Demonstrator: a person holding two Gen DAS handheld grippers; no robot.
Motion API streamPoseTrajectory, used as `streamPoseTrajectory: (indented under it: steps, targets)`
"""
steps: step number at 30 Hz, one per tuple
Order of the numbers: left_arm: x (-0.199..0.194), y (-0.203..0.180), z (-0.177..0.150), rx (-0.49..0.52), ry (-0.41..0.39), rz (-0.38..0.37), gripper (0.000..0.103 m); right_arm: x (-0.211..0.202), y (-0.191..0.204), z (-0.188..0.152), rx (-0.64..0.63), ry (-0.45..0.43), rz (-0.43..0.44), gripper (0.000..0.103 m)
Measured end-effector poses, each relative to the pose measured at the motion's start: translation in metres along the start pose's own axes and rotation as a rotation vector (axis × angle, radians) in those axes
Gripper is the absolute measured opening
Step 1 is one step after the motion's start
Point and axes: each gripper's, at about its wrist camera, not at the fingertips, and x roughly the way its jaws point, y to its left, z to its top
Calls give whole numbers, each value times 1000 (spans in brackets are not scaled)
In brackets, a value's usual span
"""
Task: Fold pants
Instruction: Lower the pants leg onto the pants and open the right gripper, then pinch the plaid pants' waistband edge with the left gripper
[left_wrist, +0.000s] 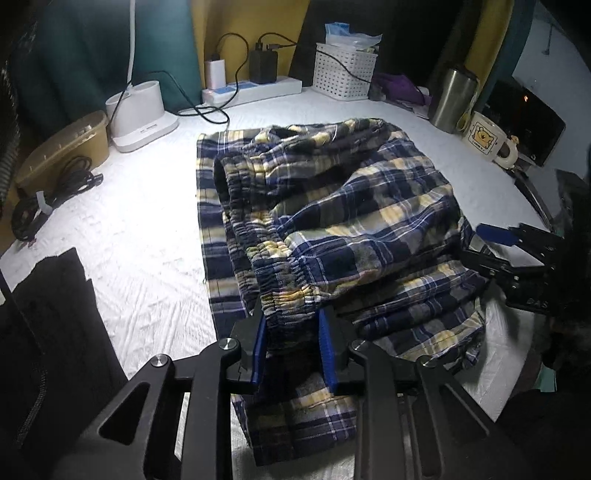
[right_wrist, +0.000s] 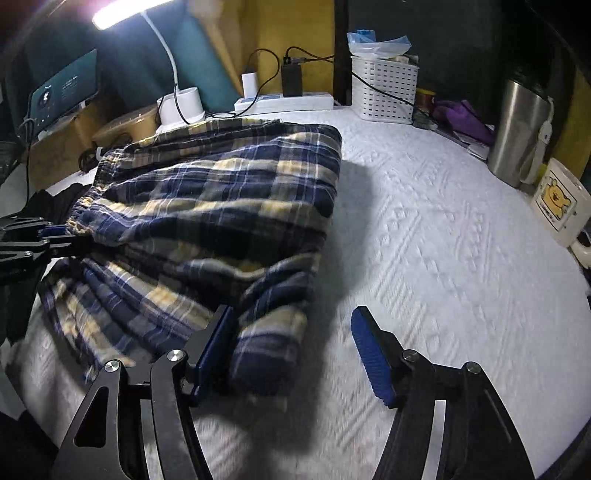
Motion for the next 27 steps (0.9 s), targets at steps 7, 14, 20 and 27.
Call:
streamPoseTrajectory:
  steps: [7, 14, 20, 27]
  targets:
    - [-3, 1, 2, -20, 1, 0, 27, -14, 6, -15, 58, -35, 75, 12]
    - [-7, 2, 1, -46, -12, 2, 27, -52, 17, -11, 74, -115, 127, 9]
    - [-5, 3, -3, -36, 5, -7, 29, -34, 26, -32, 102, -48, 82, 9]
    - [-20, 13, 3, -30, -16, 1, 49, -42, 41, -48, 52, -53, 30, 23]
